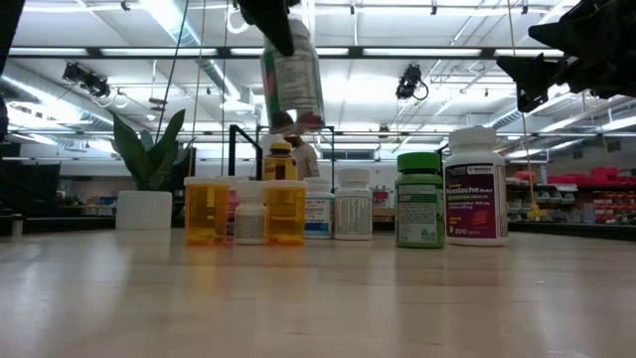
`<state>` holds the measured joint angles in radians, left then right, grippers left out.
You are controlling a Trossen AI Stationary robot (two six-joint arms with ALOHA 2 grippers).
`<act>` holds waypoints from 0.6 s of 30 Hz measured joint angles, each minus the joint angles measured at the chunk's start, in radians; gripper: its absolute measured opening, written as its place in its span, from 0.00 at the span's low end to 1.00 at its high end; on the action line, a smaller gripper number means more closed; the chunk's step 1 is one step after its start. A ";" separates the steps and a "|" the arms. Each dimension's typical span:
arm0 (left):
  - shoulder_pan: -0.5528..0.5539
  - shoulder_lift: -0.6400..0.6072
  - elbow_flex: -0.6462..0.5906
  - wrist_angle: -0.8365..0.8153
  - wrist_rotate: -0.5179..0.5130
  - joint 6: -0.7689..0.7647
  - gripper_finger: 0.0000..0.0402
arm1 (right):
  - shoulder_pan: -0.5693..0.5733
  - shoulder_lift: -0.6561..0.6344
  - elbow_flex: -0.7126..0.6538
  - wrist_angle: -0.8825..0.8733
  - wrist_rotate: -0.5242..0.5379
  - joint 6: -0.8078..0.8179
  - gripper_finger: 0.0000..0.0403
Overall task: Pick and place medicine bottles onto shelf by color
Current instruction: Put the transparent medicine bottle on the shelf
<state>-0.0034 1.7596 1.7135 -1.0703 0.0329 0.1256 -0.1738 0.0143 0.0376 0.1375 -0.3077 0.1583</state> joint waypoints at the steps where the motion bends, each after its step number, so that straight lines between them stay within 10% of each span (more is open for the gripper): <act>1: 0.021 0.000 0.005 -0.006 -0.006 0.019 0.74 | 0.000 0.000 0.000 0.000 0.000 0.000 0.64; 18: 0.409 0.026 0.009 0.059 0.016 0.254 0.74 | 0.000 0.000 0.000 0.000 0.000 0.000 0.64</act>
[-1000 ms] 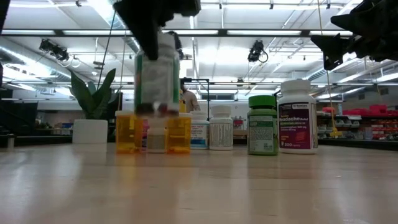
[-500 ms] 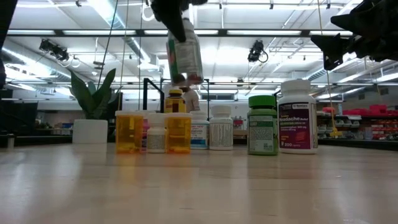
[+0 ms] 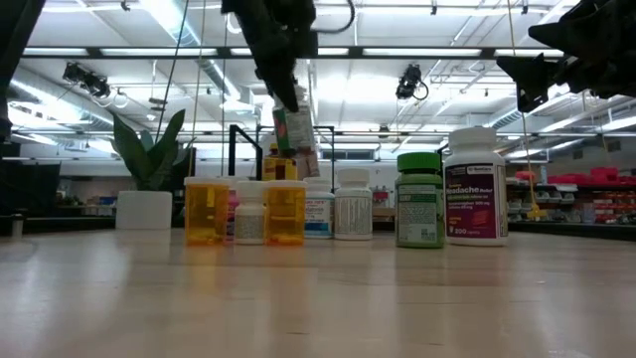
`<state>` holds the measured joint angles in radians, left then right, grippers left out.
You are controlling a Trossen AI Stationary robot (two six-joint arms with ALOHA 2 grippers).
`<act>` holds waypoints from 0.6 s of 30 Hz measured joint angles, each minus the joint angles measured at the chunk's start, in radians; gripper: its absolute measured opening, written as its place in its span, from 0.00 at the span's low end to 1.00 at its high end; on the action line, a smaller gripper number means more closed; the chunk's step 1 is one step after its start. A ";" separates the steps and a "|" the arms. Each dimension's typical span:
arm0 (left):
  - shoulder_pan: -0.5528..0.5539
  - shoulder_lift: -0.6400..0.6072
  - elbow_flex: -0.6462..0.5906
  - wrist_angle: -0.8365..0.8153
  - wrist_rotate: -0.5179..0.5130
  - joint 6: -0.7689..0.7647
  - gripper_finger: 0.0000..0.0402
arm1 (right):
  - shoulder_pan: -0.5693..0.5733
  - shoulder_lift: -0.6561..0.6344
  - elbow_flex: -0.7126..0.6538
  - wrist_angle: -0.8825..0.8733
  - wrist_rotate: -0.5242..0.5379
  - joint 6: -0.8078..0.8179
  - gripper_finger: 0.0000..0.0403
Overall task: Pick and place medicine bottles onto shelf by color
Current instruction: Put the transparent medicine bottle on the shelf
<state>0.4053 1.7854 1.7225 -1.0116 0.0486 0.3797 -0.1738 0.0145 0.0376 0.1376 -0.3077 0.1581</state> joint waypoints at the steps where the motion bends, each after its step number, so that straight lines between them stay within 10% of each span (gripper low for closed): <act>1: 0.014 0.005 -0.002 0.005 0.000 0.008 0.74 | 0.000 0.000 0.000 0.000 0.000 0.000 0.64; 18: 0.077 0.255 0.316 -0.140 0.085 0.079 0.74 | 0.000 0.000 0.000 0.003 0.003 0.000 0.64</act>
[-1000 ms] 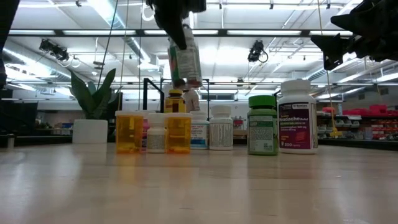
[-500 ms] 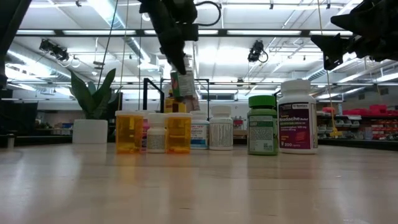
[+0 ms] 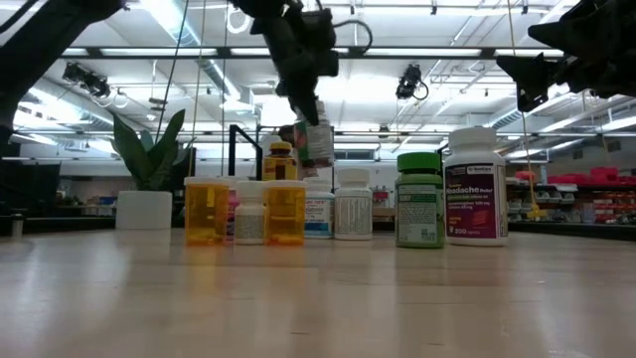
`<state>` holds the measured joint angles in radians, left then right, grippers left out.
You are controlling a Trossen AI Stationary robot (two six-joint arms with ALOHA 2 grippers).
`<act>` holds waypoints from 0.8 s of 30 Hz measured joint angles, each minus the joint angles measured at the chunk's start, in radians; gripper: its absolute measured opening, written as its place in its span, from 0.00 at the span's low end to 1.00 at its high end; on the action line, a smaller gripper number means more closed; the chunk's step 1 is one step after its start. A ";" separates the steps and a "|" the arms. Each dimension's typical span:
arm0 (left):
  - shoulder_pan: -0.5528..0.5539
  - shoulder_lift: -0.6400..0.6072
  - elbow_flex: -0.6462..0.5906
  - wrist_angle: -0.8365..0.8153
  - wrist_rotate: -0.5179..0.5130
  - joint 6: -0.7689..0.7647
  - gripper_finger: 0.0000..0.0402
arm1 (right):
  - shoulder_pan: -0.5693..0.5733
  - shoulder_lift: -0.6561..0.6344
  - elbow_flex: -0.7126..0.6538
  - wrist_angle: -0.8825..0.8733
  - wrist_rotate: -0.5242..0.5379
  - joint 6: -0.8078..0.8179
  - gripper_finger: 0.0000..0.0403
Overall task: Pick and place medicine bottles onto shelf by color
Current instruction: Put the transparent medicine bottle on the shelf
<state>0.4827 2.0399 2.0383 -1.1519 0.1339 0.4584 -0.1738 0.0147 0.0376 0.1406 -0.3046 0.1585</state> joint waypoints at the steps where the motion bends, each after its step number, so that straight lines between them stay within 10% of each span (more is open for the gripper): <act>1: 0.007 0.000 -0.009 -0.021 0.001 -0.003 0.74 | 0.000 0.000 0.000 0.000 0.000 0.000 0.64; 24: 0.020 -0.005 -0.213 -0.028 -0.057 0.010 0.76 | 0.000 0.000 0.000 0.000 0.000 0.000 0.64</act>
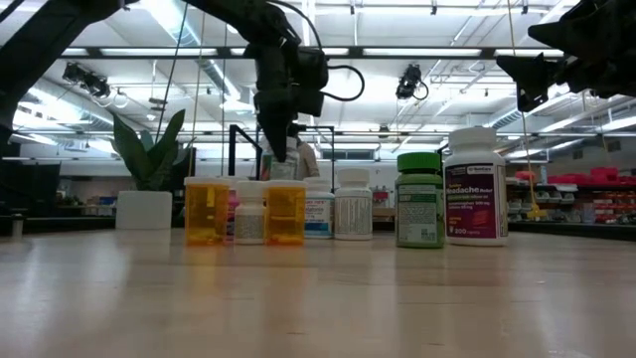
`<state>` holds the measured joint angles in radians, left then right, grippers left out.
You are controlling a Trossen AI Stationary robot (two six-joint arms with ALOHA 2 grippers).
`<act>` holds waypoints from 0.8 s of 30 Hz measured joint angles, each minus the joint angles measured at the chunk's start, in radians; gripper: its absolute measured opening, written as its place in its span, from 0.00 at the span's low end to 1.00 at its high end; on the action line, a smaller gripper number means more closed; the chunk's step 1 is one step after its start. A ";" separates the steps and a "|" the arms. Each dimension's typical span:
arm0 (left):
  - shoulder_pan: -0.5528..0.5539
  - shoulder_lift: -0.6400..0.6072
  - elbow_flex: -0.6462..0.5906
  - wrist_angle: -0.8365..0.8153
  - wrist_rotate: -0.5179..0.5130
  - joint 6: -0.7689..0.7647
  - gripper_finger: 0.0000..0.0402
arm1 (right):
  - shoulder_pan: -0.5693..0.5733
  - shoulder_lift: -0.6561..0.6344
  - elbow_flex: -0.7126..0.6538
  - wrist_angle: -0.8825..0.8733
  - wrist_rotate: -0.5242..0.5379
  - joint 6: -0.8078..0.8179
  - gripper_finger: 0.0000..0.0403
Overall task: Pick and place medicine bottles onto shelf by color
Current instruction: Put the transparent medicine bottle on the shelf, then put the white violet medicine bottle on the shelf
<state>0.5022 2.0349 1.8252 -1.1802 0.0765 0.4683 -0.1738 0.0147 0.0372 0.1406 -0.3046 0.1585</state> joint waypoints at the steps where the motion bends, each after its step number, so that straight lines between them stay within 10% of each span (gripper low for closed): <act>1: 0.000 0.000 0.000 0.000 -0.012 0.000 0.76 | 0.000 0.000 0.000 0.000 0.000 0.000 0.64; 24: -0.025 -0.006 0.028 0.004 -0.127 0.015 0.93 | 0.000 0.000 0.000 0.000 0.000 0.000 0.64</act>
<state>0.4775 2.0286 1.8536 -1.1763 -0.0508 0.4831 -0.1738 0.0147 0.0376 0.1406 -0.3046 0.1585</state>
